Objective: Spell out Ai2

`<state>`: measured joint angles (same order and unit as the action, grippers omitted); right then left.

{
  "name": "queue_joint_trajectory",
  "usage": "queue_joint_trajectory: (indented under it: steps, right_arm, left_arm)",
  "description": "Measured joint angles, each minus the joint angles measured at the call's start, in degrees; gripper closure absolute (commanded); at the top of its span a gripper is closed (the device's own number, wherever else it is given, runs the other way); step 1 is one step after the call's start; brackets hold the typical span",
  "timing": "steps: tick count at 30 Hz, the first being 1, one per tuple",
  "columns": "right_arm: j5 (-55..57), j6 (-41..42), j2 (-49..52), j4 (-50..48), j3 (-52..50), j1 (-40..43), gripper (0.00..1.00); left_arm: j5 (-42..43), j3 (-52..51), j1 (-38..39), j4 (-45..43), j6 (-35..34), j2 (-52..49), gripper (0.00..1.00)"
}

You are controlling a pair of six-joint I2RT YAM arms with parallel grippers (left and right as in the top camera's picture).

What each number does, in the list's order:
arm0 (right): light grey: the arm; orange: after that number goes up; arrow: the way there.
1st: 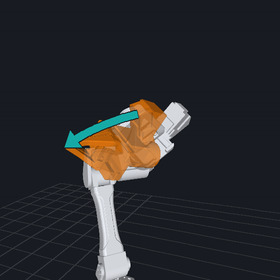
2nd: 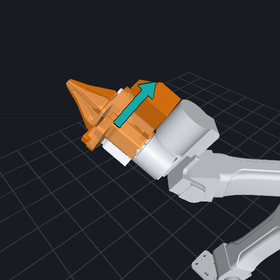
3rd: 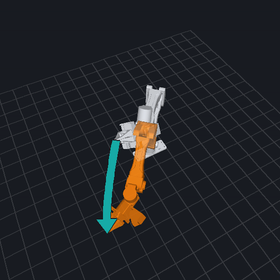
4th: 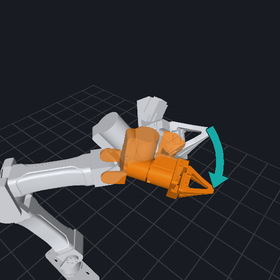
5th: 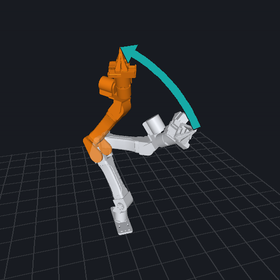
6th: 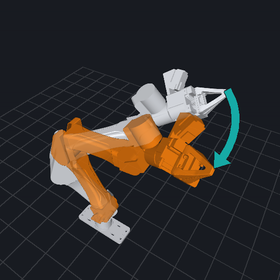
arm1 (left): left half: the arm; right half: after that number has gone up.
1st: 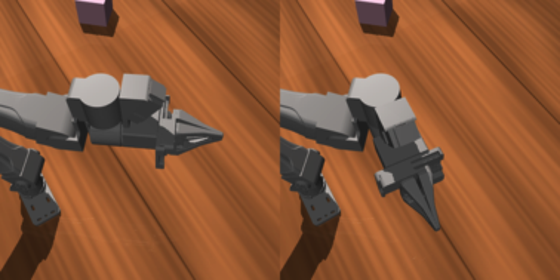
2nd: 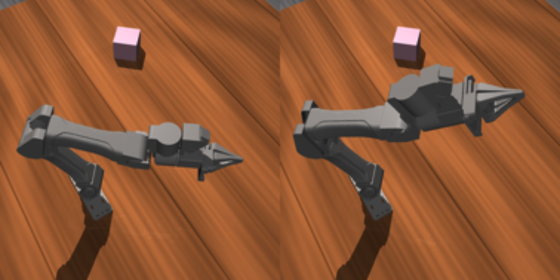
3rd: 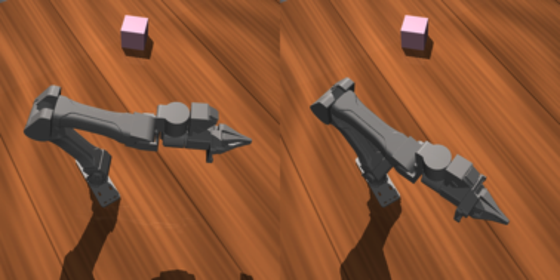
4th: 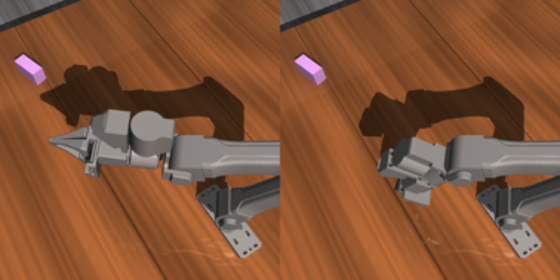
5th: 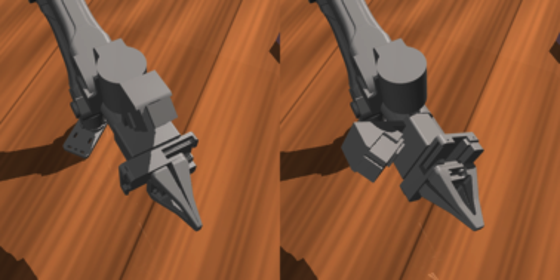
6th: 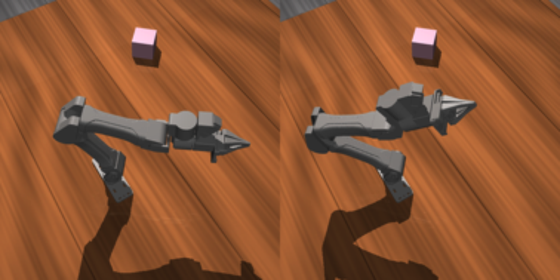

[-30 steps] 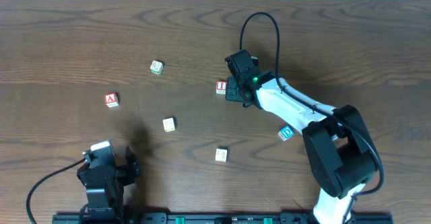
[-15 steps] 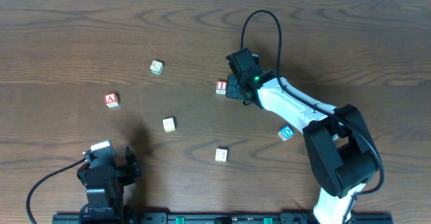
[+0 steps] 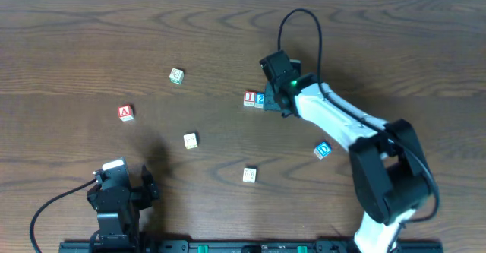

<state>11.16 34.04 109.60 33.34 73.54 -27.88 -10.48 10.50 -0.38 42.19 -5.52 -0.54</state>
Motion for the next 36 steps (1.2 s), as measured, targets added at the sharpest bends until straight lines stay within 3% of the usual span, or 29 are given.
queue_joint_trajectory:
  steps: [9, 19, 20, 21, 23, 24, 28, 36]
  right_arm:
    - [6.4, -1.2, -23.7, 13.3, 1.8, 0.2, 0.98]
    - [9.7, 2.7, -48.9, 2.1, -26.5, 0.0, 0.98]
    - [9.9, 3.3, -52.3, 0.5, -29.9, -0.1, 0.94]
    - [9.9, 4.1, -55.8, -0.8, -33.2, -0.1, 0.76]
    - [10.2, 5.4, -60.8, -2.9, -37.4, -0.1, 0.22]
    - [10.3, 5.7, -63.2, -3.9, -39.3, -0.1, 0.01]
    - [11.0, 6.3, -68.6, -5.7, -42.6, -0.1, 0.01]
    - [10.9, 6.5, -68.3, -6.0, -43.0, -0.1, 0.01]
  left_arm:
    - [0.0, 0.0, 0.0, 0.0, 0.0, 0.0, 0.05]
    - [0.0, 0.0, 0.0, 0.0, 0.0, 0.0, 0.04]
    - [0.0, 0.0, 0.0, 0.0, 0.0, 0.0, 0.05]
    - [0.0, 0.0, 0.0, 0.0, 0.0, 0.0, 0.05]
    - [0.0, 0.0, 0.0, 0.0, 0.0, 0.0, 0.04]
    - [0.0, 0.0, 0.0, 0.0, 0.0, 0.0, 0.05]
    - [0.0, 0.0, 0.0, 0.0, 0.0, 0.0, 0.05]
    - [0.0, 0.0, 0.0, 0.0, 0.0, 0.0, 0.05]
